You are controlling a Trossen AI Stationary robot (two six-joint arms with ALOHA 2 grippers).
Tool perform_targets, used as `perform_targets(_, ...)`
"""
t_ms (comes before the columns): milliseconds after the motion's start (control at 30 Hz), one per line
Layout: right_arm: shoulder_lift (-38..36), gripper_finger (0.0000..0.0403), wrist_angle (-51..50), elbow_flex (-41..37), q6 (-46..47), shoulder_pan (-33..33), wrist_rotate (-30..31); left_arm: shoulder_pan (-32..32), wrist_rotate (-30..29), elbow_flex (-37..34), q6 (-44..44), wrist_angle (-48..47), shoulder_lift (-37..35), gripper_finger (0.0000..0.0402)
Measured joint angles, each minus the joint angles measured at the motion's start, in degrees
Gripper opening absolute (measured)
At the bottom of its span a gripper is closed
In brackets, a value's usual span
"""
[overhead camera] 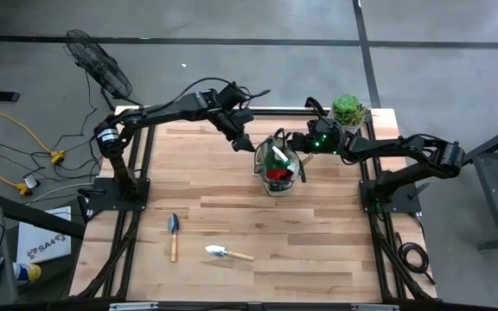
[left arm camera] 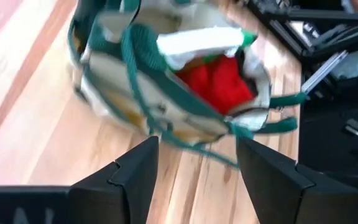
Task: Pick & Place Garden tools in Gardening bag
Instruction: Adjust the gardening bag
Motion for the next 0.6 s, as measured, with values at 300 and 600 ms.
perform_targets(300, -0.78, 0.0002, -0.35, 0.00, 0.01, -0.01, -0.59, 0.66, -0.31, -0.11, 3.61, -4.51, -1.28, 0.0214)
perform_targets(600, -5.74, 0.0003, -4.65, 0.00, -0.06, 0.00, -0.57, 0.66, -0.93, -0.11, 4.94, -6.53, -1.50, 0.0214)
